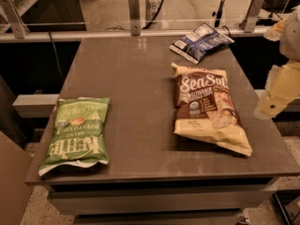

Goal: Move blue chip bag near green jalapeno chip bag

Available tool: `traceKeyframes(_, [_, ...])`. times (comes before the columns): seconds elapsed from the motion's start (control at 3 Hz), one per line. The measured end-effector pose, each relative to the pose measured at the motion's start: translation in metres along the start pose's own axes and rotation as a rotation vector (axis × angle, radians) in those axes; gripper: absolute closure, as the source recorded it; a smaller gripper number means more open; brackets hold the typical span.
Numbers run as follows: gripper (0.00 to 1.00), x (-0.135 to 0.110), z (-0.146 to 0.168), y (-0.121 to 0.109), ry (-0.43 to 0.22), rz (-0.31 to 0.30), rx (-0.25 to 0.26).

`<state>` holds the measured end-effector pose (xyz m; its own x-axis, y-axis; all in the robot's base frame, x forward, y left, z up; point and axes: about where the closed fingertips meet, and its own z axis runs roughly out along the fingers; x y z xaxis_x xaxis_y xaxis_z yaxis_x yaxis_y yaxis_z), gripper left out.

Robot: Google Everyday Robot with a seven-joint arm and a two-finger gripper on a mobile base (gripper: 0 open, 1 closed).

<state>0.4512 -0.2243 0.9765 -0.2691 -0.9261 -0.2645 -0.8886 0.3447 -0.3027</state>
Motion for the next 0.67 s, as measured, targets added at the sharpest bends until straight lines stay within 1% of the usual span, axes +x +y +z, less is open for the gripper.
traceKeyframes(0.33, [0.00,-0.001,0.014,-0.024,-0.084,0.025,0.087])
traceKeyframes(0.67, [0.00,0.002,0.035,-0.059,-0.196,0.050,0.141])
